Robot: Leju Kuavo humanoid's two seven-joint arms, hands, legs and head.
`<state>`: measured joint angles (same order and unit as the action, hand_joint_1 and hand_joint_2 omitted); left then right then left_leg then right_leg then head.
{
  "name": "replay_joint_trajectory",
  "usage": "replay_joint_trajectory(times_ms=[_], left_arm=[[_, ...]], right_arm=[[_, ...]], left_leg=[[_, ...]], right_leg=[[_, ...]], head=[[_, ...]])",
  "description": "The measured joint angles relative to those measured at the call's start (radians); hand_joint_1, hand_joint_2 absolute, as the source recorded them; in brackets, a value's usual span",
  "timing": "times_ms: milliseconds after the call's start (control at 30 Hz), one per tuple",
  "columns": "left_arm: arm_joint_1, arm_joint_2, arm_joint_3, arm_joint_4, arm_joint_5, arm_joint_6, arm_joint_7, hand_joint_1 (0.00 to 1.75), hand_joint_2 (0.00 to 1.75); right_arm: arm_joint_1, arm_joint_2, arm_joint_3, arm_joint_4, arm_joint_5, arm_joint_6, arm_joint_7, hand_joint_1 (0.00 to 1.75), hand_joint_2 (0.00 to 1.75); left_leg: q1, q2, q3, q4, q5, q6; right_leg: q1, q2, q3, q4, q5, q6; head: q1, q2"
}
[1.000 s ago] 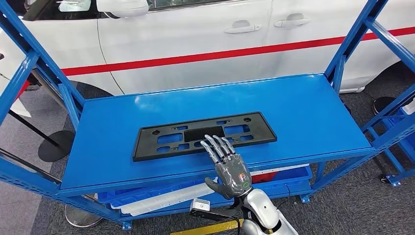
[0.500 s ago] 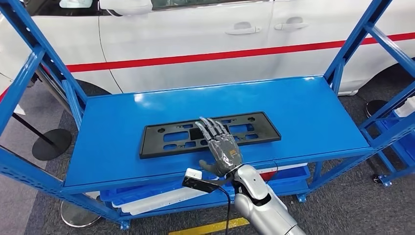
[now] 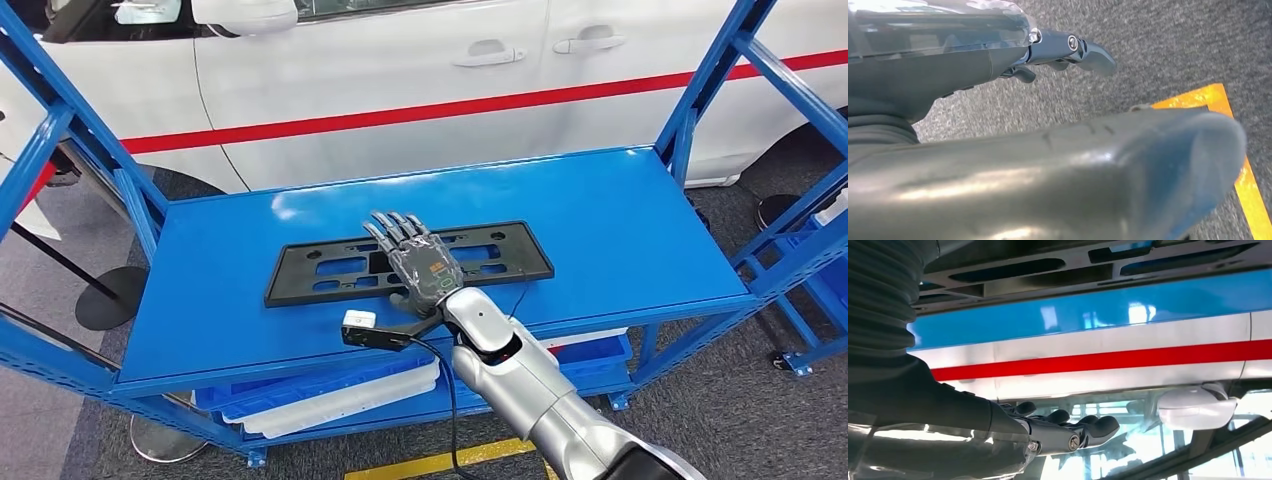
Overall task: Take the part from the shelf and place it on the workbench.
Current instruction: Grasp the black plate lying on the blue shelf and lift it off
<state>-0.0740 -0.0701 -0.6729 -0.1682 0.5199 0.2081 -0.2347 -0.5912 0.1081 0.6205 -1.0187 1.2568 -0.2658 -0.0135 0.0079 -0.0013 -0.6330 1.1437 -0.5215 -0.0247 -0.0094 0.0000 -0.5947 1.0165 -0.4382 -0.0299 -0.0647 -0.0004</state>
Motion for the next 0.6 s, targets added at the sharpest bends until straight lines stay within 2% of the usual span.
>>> replay_joint_trajectory(times_ms=[67,100,133,167,200,267,333,400,433,500,567,600], left_arm=[[0.001,-0.002,0.0,0.0,0.003,0.003,0.003,0.0,0.0],[0.002,-0.003,0.001,0.0,0.005,0.004,0.005,0.0,0.0],[0.003,-0.003,0.001,0.0,0.006,0.004,0.006,0.0,0.0],[0.004,-0.004,0.001,0.0,0.007,0.005,0.007,0.0,0.0],[0.004,-0.004,0.001,0.0,0.009,0.006,0.007,0.0,0.0],[0.003,-0.003,0.002,0.0,0.01,0.008,0.007,0.0,0.0],[0.002,-0.003,0.002,0.0,0.011,0.009,0.005,0.0,0.0],[0.003,-0.005,0.003,0.0,0.011,0.009,0.004,0.0,0.0],[0.004,-0.006,0.003,0.0,0.011,0.008,0.003,0.0,0.0],[0.003,-0.008,0.003,0.0,0.01,0.005,0.0,0.0,0.0],[0.002,-0.008,0.003,0.0,0.008,0.003,-0.003,0.0,0.0],[0.003,-0.008,0.003,0.0,0.008,0.002,-0.004,0.0,0.0]], right_arm=[[-0.015,0.012,0.006,0.04,0.0,-0.005,-0.003,0.0,1.75],[-0.018,0.017,0.009,0.055,0.0,-0.005,-0.004,0.0,1.75],[-0.02,0.02,0.012,0.066,0.0,-0.005,-0.005,0.0,1.75],[-0.023,0.024,0.015,0.077,0.0,-0.004,-0.005,0.0,1.75],[-0.027,0.029,0.016,0.086,-0.001,-0.004,-0.005,0.0,1.75],[-0.035,0.036,0.018,0.101,-0.003,0.0,-0.004,0.0,1.75],[-0.04,0.039,0.019,0.116,-0.004,0.003,-0.004,0.0,1.75],[-0.041,0.042,0.019,0.126,-0.005,0.006,-0.004,0.0,1.75],[-0.043,0.043,0.019,0.13,-0.006,0.007,-0.004,0.0,1.75],[-0.045,0.044,0.019,0.136,-0.008,0.009,-0.002,0.0,1.75],[-0.043,0.043,0.019,0.144,-0.009,0.012,0.002,0.0,1.75],[-0.041,0.043,0.019,0.148,-0.009,0.012,0.006,0.0,1.75]], left_leg=[[0.002,0.0,-0.062,0.13,-0.052,-0.004],[0.002,0.0,-0.077,0.159,-0.055,-0.004],[0.002,0.0,-0.072,0.147,-0.037,-0.003],[0.002,0.0,-0.048,0.094,-0.003,0.001],[0.002,0.0,-0.014,0.019,0.035,0.007],[-0.004,0.0,0.04,-0.1,0.078,0.019],[-0.01,-0.001,0.052,-0.129,0.079,0.027],[-0.006,-0.002,0.055,-0.138,0.085,0.036],[-0.003,-0.002,0.058,-0.144,0.089,0.041],[0.002,0.0,0.063,-0.152,0.093,0.049],[0.002,0.0,0.062,-0.152,0.093,0.052],[0.002,0.0,0.061,-0.151,0.093,0.052]], right_leg=[[0.003,-0.002,-0.001,0.001,0.0,-0.004],[0.005,-0.003,-0.001,0.001,-0.001,-0.004],[0.006,-0.002,0.0,0.001,-0.001,-0.004],[0.007,-0.001,0.001,0.002,-0.002,-0.004],[0.007,0.0,0.002,0.002,-0.002,-0.004],[0.01,0.002,0.001,0.003,-0.003,0.002],[0.01,0.001,-0.002,0.003,-0.002,0.012],[0.011,0.001,-0.001,0.004,-0.004,0.024],[0.011,0.001,-0.006,0.018,-0.016,0.029],[0.009,0.001,-0.046,0.107,-0.068,0.039],[0.005,0.001,-0.113,0.239,-0.124,0.045],[0.002,0.001,-0.135,0.278,-0.131,0.048]], head=[[0.0,0.0],[0.0,0.0],[0.0,0.0],[0.0,0.0],[0.0,0.0],[0.0,0.0],[0.0,0.0],[0.0,0.0],[0.0,0.0],[0.0,0.0],[0.0,0.0],[0.0,0.0]])
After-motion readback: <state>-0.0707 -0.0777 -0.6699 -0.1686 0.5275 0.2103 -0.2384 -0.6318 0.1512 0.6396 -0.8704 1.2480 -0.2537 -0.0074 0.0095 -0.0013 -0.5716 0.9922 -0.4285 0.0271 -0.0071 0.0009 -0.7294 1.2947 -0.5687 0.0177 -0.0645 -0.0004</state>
